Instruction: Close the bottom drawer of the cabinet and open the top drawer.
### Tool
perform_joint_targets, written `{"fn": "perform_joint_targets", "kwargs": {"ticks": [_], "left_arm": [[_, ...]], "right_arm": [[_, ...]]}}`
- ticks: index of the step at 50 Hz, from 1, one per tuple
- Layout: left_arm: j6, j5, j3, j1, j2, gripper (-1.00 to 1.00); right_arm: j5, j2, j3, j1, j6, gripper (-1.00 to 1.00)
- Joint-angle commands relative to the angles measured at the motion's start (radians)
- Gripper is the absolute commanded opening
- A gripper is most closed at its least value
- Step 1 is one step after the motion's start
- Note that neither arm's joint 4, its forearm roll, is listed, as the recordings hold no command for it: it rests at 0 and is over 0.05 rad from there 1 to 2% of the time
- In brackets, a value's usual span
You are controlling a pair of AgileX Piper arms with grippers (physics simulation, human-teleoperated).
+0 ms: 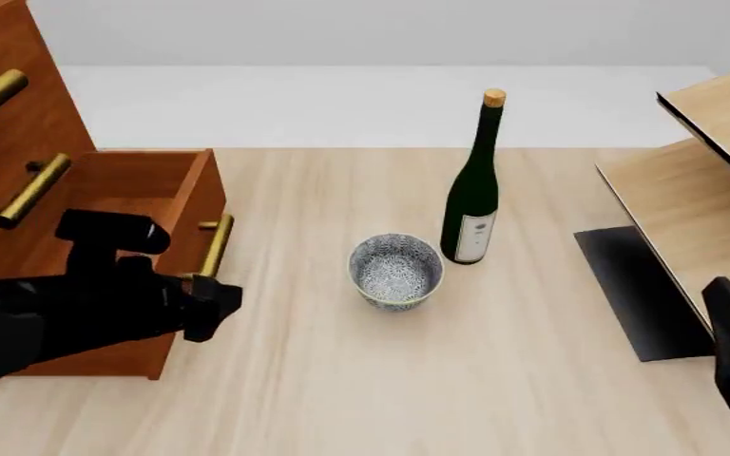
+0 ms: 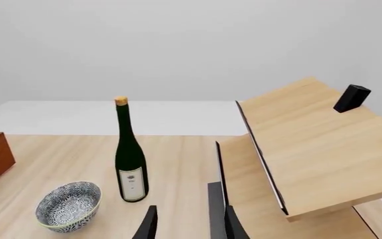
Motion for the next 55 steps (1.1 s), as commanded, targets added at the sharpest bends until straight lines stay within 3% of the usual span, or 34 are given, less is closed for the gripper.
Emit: {"fn": "perform_joint_targets", "kwargs": {"ticks": [1,26,40,55], "left_arm": [[0.059,-0.012,0.028,0.096,0.016,1.00],[0.167,-0.068,0.080,0.272,0.054,1.00],[0.314,-0.101,0.117,0.447,0.021,1.00],[0.424,-0.174,0.168,0.558,0.029,1.00]], "right_arm": [[0.000,0.000,0.000,0.006,0.000,1.00],[0.000,0.000,0.000,0.011,0.001,1.00],[-0.001,0.002,0.000,0.014,0.001,1.00],[-0.005,0.004,0.000,0.015,0.001,1.00]]}}
